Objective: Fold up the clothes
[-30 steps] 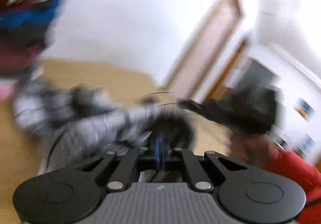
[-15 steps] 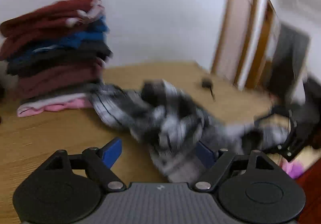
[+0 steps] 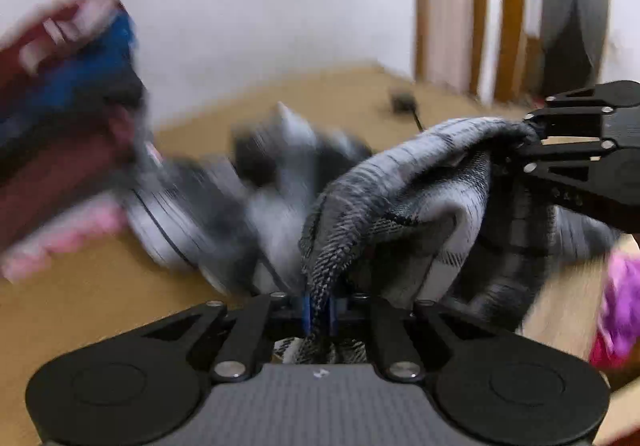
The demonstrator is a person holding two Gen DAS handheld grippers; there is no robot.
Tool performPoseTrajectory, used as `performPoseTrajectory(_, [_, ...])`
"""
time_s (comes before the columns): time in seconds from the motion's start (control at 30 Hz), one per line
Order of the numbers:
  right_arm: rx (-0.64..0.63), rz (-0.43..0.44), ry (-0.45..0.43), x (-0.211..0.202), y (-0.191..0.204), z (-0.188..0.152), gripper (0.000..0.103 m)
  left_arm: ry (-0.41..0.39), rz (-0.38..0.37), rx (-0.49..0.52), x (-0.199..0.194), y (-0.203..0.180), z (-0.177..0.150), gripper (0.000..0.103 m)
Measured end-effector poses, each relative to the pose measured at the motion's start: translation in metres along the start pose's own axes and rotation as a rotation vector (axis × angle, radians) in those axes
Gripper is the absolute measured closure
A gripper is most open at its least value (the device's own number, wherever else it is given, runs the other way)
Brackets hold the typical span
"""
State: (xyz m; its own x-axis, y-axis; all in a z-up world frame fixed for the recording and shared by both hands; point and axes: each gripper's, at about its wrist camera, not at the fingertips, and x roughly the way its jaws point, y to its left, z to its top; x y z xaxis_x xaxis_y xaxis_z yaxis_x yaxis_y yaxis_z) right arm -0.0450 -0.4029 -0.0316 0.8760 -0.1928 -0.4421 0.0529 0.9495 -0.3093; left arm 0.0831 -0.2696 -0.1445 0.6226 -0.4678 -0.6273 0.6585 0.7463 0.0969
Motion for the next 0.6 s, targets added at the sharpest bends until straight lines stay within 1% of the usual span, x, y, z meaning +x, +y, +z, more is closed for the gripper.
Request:
performPoseTrajectory(0.07, [0.003, -0.035, -0.120, -0.017, -0.010, 0.030, 0.091, -0.117, 0.026, -0.007, -0.033, 0.011, 0.029, 0.095])
performPoseTrajectory(0.13, [-0.012, -0.111, -0.267, -0.047, -0.014, 0.067, 0.091, -0.264, 0.023, -0.007, -0.079, 0.022, 0.062, 0.095])
performPoseTrajectory(0.23, [-0.081, -0.227, -0.466, -0.098, -0.025, 0.132, 0.091, -0.495, -0.020, 0.024, -0.153, 0.038, 0.109, 0.095])
performPoseTrajectory(0.33, [-0.155, -0.333, -0.639, -0.156, -0.027, 0.197, 0.091, -0.703, -0.067, 0.054, -0.233, 0.055, 0.141, 0.095])
performPoseTrajectory(0.4, [-0.208, -0.412, -0.759, -0.200, -0.020, 0.238, 0.091, -0.816, -0.086, 0.086, -0.286, 0.065, 0.154, 0.095])
performPoseTrajectory(0.47, [-0.245, -0.482, -0.861, -0.238, -0.007, 0.267, 0.091, -0.921, -0.075, 0.124, -0.339, 0.074, 0.162, 0.095])
performPoseTrajectory(0.53, [-0.281, -0.551, -0.968, -0.274, 0.009, 0.289, 0.091, -1.019, -0.053, 0.158, -0.389, 0.081, 0.167, 0.095])
performPoseTrajectory(0.6, [-0.307, -0.606, -1.069, -0.305, 0.023, 0.305, 0.091, -1.079, -0.035, 0.180, -0.433, 0.086, 0.167, 0.095])
